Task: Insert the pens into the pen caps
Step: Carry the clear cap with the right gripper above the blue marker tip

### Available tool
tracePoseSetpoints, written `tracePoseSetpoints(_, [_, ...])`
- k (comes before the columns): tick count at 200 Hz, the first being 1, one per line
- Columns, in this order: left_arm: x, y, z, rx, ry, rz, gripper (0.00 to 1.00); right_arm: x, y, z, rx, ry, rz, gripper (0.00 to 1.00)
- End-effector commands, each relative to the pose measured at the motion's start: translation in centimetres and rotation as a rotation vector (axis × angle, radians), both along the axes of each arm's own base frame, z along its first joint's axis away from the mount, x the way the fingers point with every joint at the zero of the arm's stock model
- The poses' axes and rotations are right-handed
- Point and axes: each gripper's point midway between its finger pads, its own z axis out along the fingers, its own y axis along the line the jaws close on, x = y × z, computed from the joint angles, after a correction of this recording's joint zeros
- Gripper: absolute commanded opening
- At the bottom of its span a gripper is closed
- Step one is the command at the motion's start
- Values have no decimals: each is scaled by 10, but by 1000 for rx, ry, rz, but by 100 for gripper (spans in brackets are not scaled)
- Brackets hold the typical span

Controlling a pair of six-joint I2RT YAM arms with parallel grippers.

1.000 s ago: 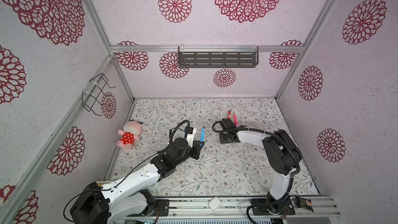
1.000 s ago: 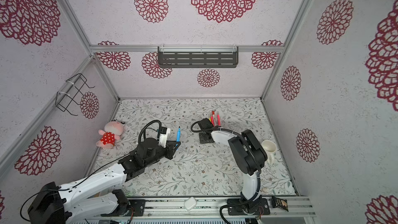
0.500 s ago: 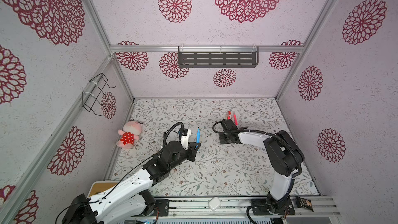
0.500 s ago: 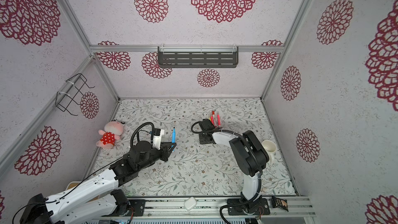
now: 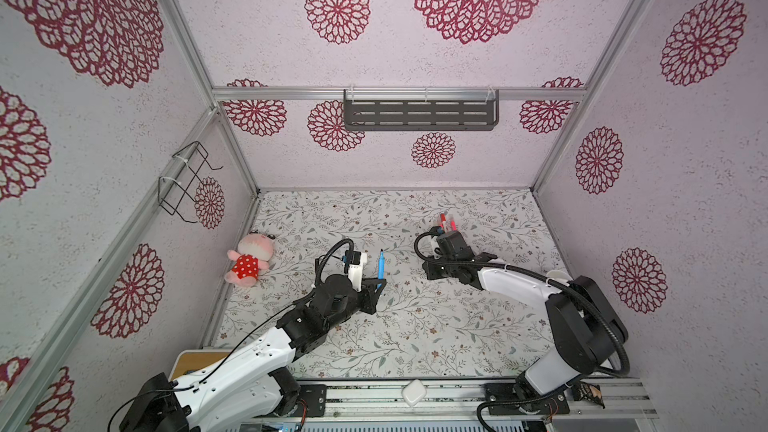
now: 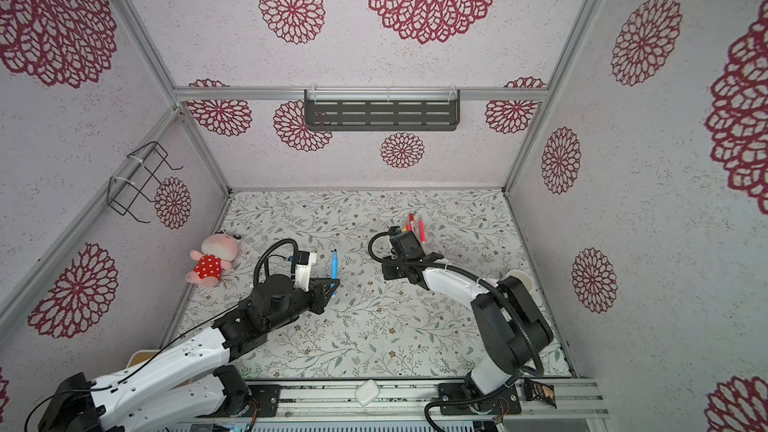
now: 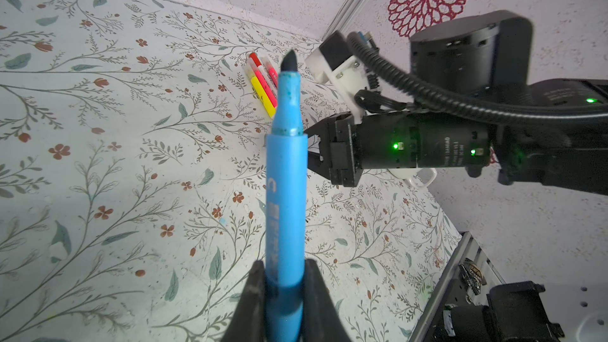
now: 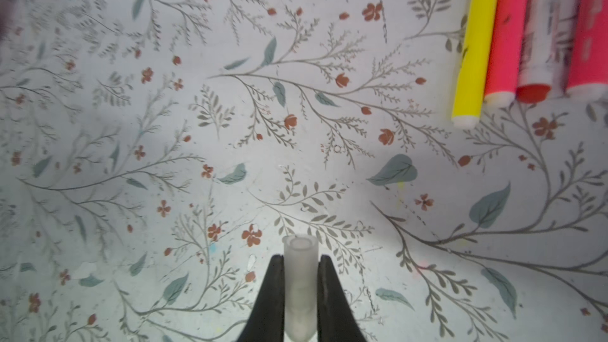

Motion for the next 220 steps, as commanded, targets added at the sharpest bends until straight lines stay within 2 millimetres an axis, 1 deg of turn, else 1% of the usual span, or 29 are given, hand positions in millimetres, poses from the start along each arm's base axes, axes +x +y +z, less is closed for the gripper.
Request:
tracePoseSetpoints(1, [1,-8,0,-35,3,-15,0,-3,9,32,95,-74,33,2])
tracePoseSetpoints(36, [0,-16,-3,-46,8,-36,0,-7,12,65,172,-160,55,2])
tracePoseSetpoints(61, [-4,-20,-10,-50,13,-52,0,-8,9,80,226,-208,36,1])
tracePoseSetpoints(84, [-7,-23,-19,-98,14,-58,0,-11,13,91,294,-224,44,1])
tracePoseSetpoints(103, [-6,-35,-27,-115,34,-94,0,-17,14,99,356,-238,52,1])
tracePoseSetpoints(118, [-4,-49,-32,-100,55,-133,0,-19,13,103,398,-243,56,1])
tracePoseSetpoints(139, [-2,-69,-32,-98,52,-173,0,-20,12,112,468,-248,65,1])
tracePoseSetpoints(153, [-1,-78,-31,-105,46,-190,0,-20,8,120,526,-256,63,1])
tracePoseSetpoints(180, [-1,-92,-36,-107,57,-217,0,-17,-5,134,687,-288,31,1])
tracePoseSetpoints(186, [-1,-95,-37,-108,60,-225,0,-17,-6,134,721,-282,28,2])
tracePoseSetpoints(200, [-1,-100,-39,-111,66,-235,0,-17,-4,141,789,-291,37,2])
tracePoseSetpoints(220, [-1,-107,-41,-118,72,-248,0,-17,-2,145,845,-296,40,3])
